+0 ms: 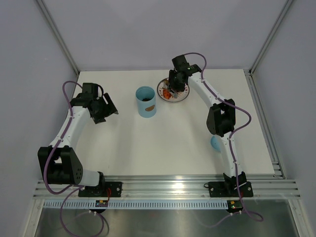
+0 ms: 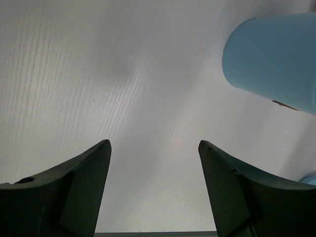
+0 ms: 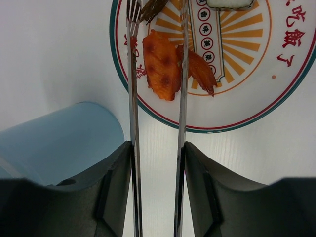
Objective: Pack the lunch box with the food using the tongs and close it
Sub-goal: Pick up the fake food from the plate.
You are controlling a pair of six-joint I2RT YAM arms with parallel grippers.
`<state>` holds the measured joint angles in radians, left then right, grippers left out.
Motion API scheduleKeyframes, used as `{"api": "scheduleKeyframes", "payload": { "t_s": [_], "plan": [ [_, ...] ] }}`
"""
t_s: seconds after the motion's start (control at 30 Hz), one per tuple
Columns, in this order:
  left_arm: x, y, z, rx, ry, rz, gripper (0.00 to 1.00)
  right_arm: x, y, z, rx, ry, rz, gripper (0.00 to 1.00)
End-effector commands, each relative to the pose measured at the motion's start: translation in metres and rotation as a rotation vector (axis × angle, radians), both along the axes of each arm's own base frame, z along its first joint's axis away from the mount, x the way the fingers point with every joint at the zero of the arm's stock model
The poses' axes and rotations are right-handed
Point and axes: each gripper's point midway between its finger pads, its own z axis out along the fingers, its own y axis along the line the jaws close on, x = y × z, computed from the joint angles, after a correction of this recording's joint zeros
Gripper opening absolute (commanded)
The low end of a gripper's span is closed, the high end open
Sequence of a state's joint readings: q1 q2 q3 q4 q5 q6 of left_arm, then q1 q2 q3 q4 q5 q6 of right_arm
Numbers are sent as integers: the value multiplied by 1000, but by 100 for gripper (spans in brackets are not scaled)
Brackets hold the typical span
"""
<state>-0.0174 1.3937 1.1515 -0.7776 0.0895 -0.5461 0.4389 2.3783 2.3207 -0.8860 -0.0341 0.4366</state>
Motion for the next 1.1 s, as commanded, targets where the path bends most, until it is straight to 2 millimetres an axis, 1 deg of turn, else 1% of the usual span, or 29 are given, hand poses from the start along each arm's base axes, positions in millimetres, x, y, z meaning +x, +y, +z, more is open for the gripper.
{"api": "scheduleKeyframes", "payload": {
  "t_s": [0.0,0.07,0.1,0.17,0.2,0.27,0.33,0.43,0.47,0.57,0.6,0.67,0.7,0.77,0.8,0.9,0.97,1.0,1.07],
  "plan": [
    [4,5,15,21,-53,3,76,7,-1,10,-22,-38,-46,50],
    [3,5,14,23,-50,3,76,7,-4,12,-29,-45,-58,47],
    [4,5,15,22,-52,2,76,6,-4,16,-26,-50,-60,46],
    [4,5,15,23,-53,3,76,5,-6,16,-29,-52,-69,43],
    [4,5,14,23,-52,3,76,5,-7,22,-25,-63,-72,42],
    [3,5,14,22,-50,2,76,5,-9,22,-28,-70,-79,40],
    [4,5,15,22,-54,2,76,4,-9,28,-23,-83,-80,38],
    [4,5,15,21,-57,1,76,5,-9,30,-21,-89,-81,29],
    [4,5,16,20,-56,2,76,5,-9,32,-19,-93,-82,23],
    [2,5,15,23,-52,0,76,5,-7,37,-7,-104,-77,13],
    [3,6,16,25,-57,2,76,5,-7,41,-3,-113,-79,8],
    [2,6,16,25,-55,3,76,5,-7,45,5,-126,-79,4],
    [3,6,15,25,-54,2,76,4,-8,53,11,-139,-79,1],
    [3,5,15,21,-55,3,76,4,-9,59,18,-157,-82,0],
    [3,5,15,22,-55,2,76,4,-10,67,25,-172,-83,0],
    [2,5,15,20,-55,2,76,2,-11,80,35,-196,-84,0],
    [3,4,16,17,-56,1,76,0,-12,86,39,-205,-83,0],
    [2,4,16,17,-56,2,76,-2,-12,94,49,-217,-80,0],
    [3,4,18,15,-61,1,76,-5,-13,97,53,-222,-79,0]
  ]
}}
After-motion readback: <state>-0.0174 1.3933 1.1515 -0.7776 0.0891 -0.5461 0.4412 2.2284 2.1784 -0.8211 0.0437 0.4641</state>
